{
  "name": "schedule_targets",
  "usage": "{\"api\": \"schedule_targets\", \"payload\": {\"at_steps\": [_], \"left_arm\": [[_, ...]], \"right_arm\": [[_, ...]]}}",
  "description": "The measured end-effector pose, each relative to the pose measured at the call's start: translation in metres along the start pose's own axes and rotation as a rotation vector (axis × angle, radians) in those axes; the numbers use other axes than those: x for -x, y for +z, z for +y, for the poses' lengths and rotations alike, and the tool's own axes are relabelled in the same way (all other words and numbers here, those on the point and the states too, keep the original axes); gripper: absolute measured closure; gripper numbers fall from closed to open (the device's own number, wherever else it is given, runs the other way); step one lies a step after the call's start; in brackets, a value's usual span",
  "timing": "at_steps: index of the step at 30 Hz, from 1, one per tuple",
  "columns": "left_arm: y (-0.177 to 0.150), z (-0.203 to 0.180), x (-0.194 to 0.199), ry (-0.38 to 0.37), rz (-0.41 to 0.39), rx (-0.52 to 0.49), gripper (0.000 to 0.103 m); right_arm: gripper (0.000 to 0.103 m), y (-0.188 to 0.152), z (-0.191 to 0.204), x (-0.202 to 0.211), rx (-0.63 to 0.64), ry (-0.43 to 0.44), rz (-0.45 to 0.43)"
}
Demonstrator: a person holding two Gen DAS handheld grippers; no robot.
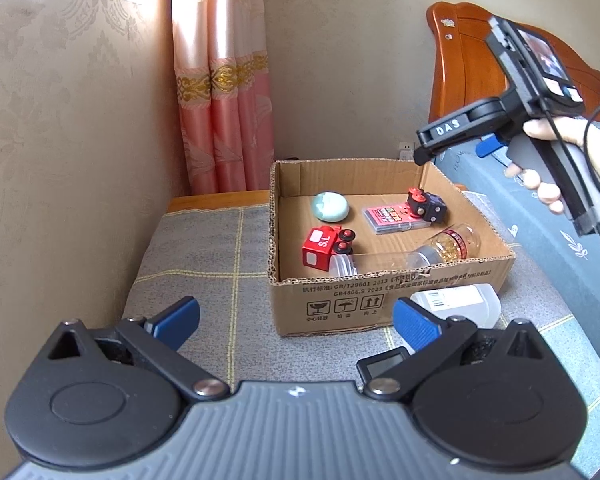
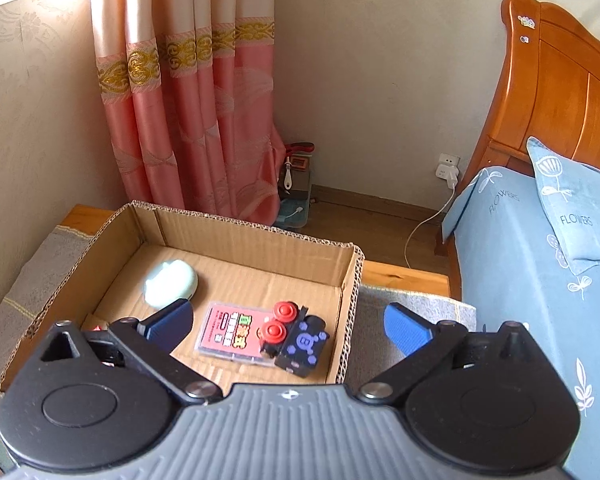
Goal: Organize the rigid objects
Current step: 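Withdraw left tool toward correction tape while right tool moves to grey dog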
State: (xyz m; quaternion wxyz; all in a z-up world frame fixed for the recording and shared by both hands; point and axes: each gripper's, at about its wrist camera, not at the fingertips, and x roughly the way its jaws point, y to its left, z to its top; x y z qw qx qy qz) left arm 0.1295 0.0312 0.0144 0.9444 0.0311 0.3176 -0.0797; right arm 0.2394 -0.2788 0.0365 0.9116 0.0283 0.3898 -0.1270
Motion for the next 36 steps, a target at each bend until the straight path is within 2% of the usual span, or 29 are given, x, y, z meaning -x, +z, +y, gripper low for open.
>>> {"api": "schedule_targets", "payload": {"at_steps": [7, 17, 26, 32, 36], "left_arm": [[-0.003, 0.009, 0.005, 0.006, 0.001, -0.023, 0.001], [-0.021, 0.014, -0.001, -0.01, 0.051, -0.03, 0.001], [-0.033, 0.021, -0.004, -0.03, 0.081, -0.006, 0.001], [-0.036, 0.025, -0.005, -0.028, 0.094, 0.004, 0.001], [-0.036, 0.025, -0.006, -0.027, 0.098, 0.003, 0.001]], "right_arm": [[0.0, -0.027, 0.004, 0.029, -0.01, 0.003, 0.004], [0.0, -0.094, 0.024, 0.067, -0.057, 0.044, 0.025], [0.0, -0.145, 0.056, 0.065, -0.101, 0.06, 0.08], [0.0, -0.159, 0.064, 0.052, -0.118, 0.048, 0.117], [0.0, -0.167, 0.056, 0.057, -0.124, 0.035, 0.105]]}}
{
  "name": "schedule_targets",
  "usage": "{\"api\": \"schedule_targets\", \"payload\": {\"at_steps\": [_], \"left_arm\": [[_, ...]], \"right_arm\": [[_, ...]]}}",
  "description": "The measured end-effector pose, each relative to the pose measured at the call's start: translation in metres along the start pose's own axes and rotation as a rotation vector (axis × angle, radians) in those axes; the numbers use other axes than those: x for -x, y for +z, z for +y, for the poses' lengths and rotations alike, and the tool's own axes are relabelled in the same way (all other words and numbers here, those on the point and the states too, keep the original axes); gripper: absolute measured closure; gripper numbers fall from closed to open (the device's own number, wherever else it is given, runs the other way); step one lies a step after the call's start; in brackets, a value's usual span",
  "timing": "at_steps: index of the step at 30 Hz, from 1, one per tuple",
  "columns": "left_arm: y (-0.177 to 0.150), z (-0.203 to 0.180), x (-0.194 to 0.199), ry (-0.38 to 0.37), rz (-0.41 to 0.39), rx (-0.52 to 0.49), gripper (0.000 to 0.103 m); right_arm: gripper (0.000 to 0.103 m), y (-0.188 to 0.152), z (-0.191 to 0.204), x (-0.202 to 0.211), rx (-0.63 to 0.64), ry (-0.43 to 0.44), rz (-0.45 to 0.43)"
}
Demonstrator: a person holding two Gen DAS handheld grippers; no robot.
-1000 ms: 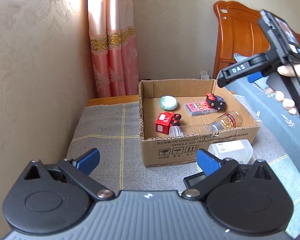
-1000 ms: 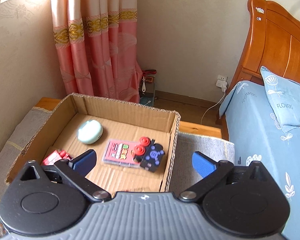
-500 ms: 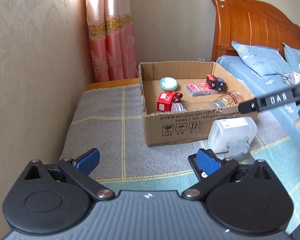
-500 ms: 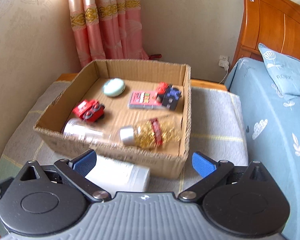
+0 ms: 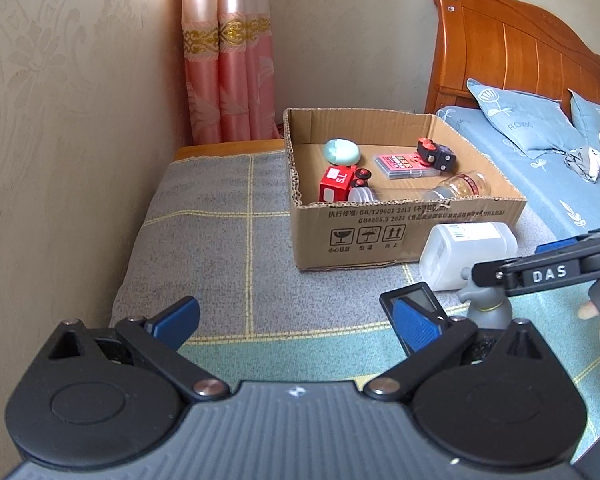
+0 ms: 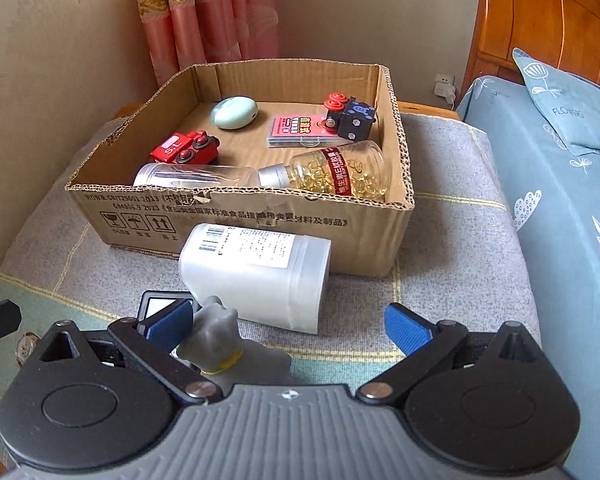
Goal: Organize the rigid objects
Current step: 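Withdraw left tool toward correction tape while right tool moves to grey dog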
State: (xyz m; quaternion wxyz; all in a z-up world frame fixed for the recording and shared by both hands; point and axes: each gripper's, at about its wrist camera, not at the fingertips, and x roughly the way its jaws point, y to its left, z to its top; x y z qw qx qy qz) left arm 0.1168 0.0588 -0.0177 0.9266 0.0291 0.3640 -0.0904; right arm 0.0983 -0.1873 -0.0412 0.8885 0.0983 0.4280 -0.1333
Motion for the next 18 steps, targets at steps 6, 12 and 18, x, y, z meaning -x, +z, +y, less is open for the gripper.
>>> {"api": "schedule_targets", "payload": {"at_steps": [6, 12, 18], "left_arm": [[0.0, -0.006, -0.001, -0.006, 0.003, -0.025, 0.001], [-0.005, -0.015, -0.006, -0.019, 0.018, -0.069, 0.001], [-0.013, -0.018, -0.013, -0.036, 0.048, -0.092, 0.001]], "right_arm": [[0.0, -0.009, -0.026, 0.023, -0.052, -0.017, -0.038], [0.0, -0.03, -0.055, 0.045, -0.115, -0.006, -0.049], [0.0, -0.051, -0.077, 0.059, -0.129, -0.094, -0.044]]}}
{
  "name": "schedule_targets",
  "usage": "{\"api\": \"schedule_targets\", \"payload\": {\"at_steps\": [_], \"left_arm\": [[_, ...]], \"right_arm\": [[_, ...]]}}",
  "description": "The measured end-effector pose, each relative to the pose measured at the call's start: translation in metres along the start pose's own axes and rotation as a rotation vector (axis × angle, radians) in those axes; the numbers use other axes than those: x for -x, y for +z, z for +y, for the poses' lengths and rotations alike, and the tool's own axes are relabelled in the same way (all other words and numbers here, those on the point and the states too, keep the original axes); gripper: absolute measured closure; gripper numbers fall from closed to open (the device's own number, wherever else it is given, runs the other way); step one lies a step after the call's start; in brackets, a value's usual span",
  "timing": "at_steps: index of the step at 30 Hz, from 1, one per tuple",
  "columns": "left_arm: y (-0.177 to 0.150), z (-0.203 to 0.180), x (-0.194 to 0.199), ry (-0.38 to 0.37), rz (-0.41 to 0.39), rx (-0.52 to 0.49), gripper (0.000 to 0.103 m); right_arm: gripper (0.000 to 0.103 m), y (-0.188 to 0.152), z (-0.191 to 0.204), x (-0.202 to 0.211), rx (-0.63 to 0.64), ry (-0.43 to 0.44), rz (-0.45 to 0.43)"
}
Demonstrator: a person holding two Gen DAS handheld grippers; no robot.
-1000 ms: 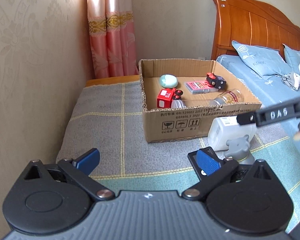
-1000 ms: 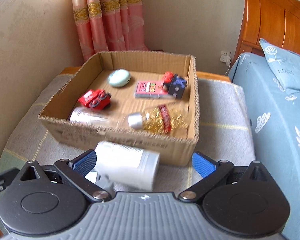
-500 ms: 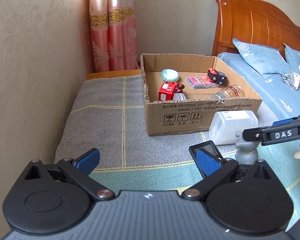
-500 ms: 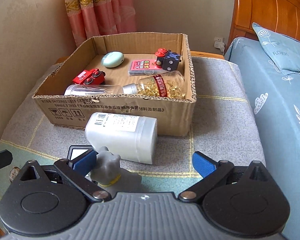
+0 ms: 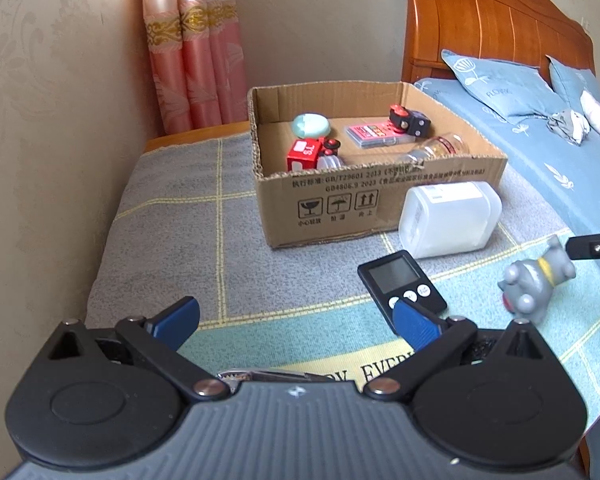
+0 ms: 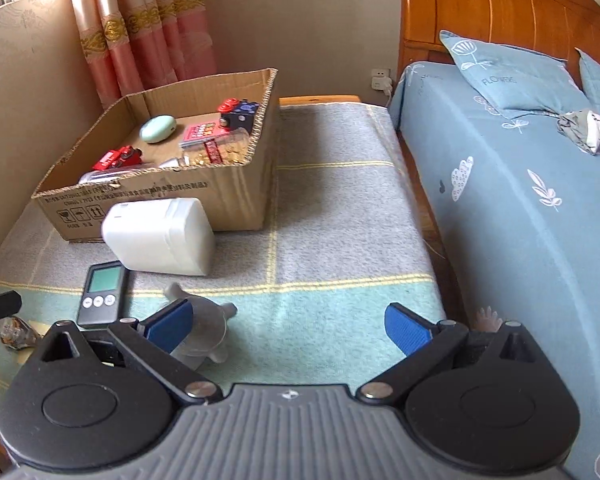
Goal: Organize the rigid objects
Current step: 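Withdraw left tool toward correction tape while right tool moves to grey dog, then close left tool on the clear correction tape while right tool grasps grey dog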
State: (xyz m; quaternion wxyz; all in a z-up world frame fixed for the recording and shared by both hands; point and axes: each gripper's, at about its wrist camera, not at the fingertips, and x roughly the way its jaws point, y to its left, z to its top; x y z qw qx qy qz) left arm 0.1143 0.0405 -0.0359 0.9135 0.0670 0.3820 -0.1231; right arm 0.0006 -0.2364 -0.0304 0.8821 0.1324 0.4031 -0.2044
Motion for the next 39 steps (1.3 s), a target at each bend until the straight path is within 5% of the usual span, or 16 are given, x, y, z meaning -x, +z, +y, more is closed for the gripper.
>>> {"api": "schedule_targets", "payload": {"at_steps": [4, 8, 12, 21, 29, 36, 39], "left_arm": [[-0.003, 0.001, -0.001, -0.003, 0.007, 0.002, 0.001], [-0.005, 0.002, 0.0, -0.012, 0.004, 0.001, 0.001], [-0.013, 0.001, -0.001, -0.038, 0.023, -0.001, 0.001], [-0.043, 0.008, -0.013, -0.045, 0.126, 0.046, 0.001], [-0.049, 0.005, -0.018, 0.006, 0.104, -0.032, 0.001], [-0.053, 0.023, -0.024, -0.025, 0.127, 0.088, 0.001], [-0.05, 0.014, -0.027, -0.041, 0.119, 0.064, 0.001]], "right_arm": [[0.0, -0.009, -0.016, 0.005, -0.019, -0.043, -0.002], [0.0, -0.014, -0.014, 0.016, -0.015, 0.032, -0.029], [0.0, -0.027, 0.012, 0.007, 0.092, 0.085, 0.0], [0.0, -0.055, 0.049, -0.027, 0.27, 0.019, 0.049], [0.0, -0.055, 0.043, -0.032, 0.249, 0.084, 0.048], [0.0, -0.056, 0.042, -0.032, 0.257, 0.094, 0.034], [0.0, -0.054, 0.044, -0.034, 0.257, 0.093, 0.032]]}}
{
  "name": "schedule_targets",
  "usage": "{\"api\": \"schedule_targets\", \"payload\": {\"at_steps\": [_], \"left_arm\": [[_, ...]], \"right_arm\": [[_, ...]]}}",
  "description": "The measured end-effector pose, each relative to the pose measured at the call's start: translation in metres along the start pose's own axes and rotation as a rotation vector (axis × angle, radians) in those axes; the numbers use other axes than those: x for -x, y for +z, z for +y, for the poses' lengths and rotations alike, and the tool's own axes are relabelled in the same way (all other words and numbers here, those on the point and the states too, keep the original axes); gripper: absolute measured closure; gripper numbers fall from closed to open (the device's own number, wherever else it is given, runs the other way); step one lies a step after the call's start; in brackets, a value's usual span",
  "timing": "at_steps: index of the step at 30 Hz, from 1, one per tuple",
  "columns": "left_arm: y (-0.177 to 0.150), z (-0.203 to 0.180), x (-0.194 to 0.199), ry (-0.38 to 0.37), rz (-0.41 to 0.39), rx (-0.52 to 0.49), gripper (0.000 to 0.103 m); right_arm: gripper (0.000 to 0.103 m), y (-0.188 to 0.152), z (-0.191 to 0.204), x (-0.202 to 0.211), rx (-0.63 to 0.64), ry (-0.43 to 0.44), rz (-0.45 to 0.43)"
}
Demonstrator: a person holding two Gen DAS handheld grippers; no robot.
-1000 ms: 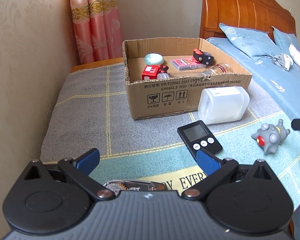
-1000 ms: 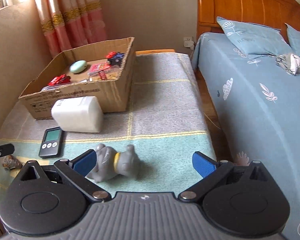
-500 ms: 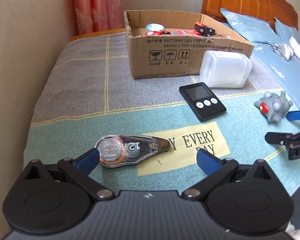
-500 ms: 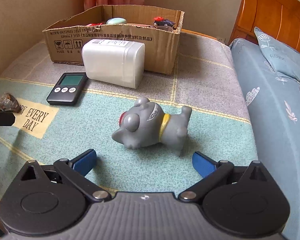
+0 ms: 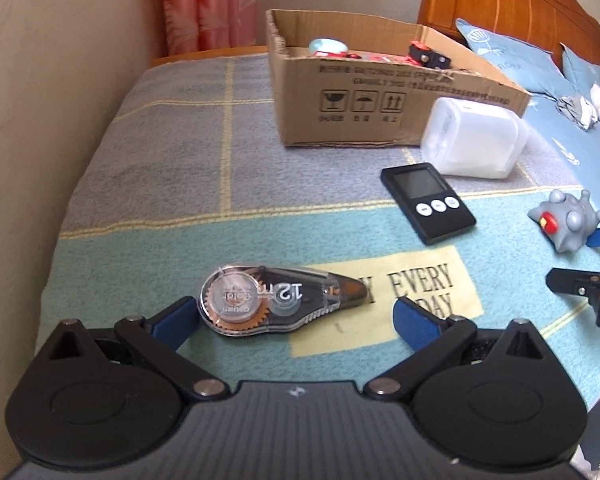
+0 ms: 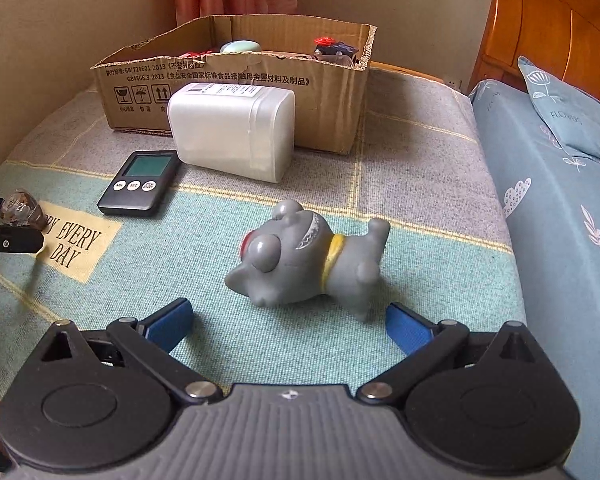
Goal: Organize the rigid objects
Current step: 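Close left tool on the clear correction tape while right tool grasps grey dog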
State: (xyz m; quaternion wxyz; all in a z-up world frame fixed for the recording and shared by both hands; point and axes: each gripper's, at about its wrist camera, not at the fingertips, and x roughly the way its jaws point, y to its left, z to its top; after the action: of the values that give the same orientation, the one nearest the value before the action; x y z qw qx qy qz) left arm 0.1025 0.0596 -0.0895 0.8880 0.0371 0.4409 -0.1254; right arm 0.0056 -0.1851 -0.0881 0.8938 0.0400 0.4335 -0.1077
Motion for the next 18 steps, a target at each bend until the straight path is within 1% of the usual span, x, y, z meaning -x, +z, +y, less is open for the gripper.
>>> {"api": "schedule_targets", "payload": {"at_steps": [4, 6, 12, 18], "left_arm": [[0.003, -0.016, -0.005, -0.024, -0.009, -0.066, 0.001], [0.003, -0.02, -0.007, -0.024, -0.02, -0.09, 0.001], [0.002, -0.013, -0.007, -0.064, -0.037, -0.139, 0.001], [0.006, -0.013, -0.009, -0.099, -0.022, -0.177, 0.003]], "right_arm": [[0.0, 0.002, 0.0, -0.001, 0.001, 0.001, 0.0], [0.0, 0.001, 0.0, -0.001, 0.003, 0.002, -0.003], [0.0, 0.001, 0.0, -0.001, 0.009, 0.005, -0.008], [0.0, 0.001, 0.0, -0.001, 0.009, 0.007, -0.009]]}}
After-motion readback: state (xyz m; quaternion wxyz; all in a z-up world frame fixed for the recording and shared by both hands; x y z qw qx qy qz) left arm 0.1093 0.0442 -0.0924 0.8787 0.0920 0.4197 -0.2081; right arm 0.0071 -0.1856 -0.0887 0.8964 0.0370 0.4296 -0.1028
